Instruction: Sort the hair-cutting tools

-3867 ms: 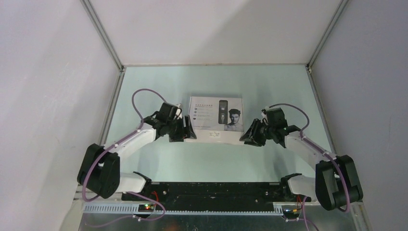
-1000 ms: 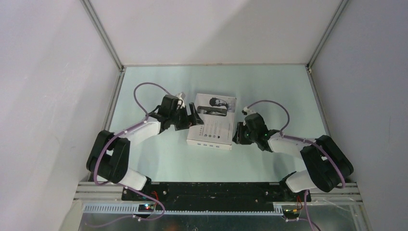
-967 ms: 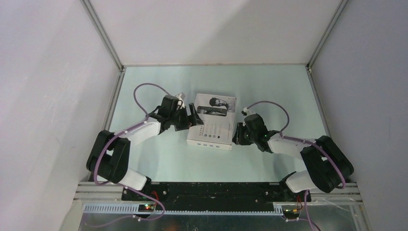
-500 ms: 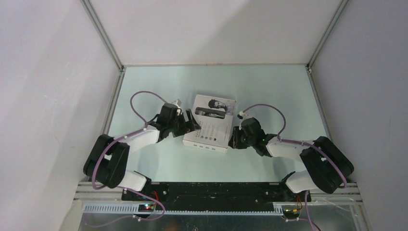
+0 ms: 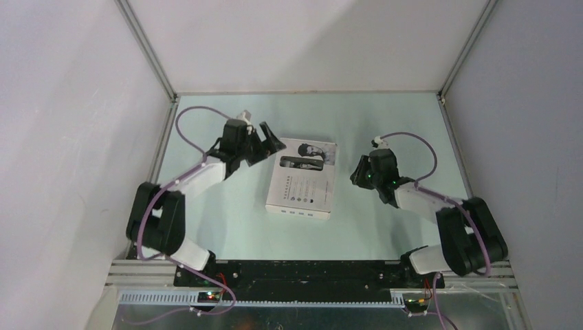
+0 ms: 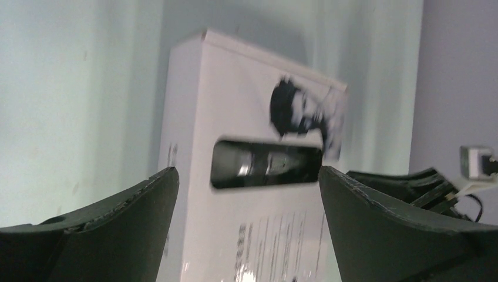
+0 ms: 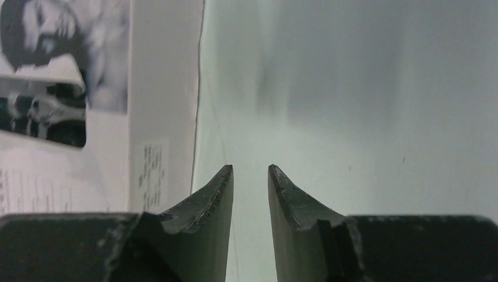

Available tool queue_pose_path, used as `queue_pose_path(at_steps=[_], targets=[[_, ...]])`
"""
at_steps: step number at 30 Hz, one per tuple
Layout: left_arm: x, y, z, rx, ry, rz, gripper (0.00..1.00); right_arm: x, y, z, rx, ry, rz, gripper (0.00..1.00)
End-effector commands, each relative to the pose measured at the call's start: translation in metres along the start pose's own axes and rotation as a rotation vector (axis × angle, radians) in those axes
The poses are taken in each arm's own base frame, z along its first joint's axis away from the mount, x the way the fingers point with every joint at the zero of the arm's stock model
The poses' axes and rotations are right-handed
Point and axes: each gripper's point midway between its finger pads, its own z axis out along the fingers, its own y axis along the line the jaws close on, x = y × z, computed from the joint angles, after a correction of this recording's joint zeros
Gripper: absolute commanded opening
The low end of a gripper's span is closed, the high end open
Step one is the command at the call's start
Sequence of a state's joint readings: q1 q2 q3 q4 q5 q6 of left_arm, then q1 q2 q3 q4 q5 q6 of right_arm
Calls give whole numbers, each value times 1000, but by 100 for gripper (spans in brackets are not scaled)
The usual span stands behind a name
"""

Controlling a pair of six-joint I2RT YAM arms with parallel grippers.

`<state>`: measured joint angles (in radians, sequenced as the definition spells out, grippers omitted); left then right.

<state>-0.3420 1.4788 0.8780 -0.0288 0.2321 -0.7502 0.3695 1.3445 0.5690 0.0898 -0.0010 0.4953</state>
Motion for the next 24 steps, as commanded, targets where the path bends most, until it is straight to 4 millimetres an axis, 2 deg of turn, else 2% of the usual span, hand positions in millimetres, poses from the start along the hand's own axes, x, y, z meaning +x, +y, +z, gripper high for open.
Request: queue_pose_path(at_steps=[1, 3, 4, 5, 7, 10, 16, 24], targets=[[-58, -21, 33, 17, -104, 60, 95, -54, -3, 29, 75, -126, -12, 32], [-68, -21, 50, 12, -94, 68, 95, -62, -4, 41, 95, -127, 6, 32], [-61, -10, 62, -14, -53, 58, 96, -66, -4, 49, 105, -128, 15, 32], [-70, -17, 65, -1, -61, 64, 96, -69, -4, 52, 113, -131, 17, 32], [-69, -14, 76, -3, -34, 60, 96, -73, -5, 63, 127, -126, 25, 32], [-59, -6, 93, -4, 16, 46, 96, -77, -3, 80, 137, -109, 36, 32], [-47, -2, 110, 17, 78, 18, 95, -80, 6, 107, 110, -75, 66, 32], [-31, -9, 122, 78, 157, -32, 95, -76, 53, 131, -137, 1, 56, 32]])
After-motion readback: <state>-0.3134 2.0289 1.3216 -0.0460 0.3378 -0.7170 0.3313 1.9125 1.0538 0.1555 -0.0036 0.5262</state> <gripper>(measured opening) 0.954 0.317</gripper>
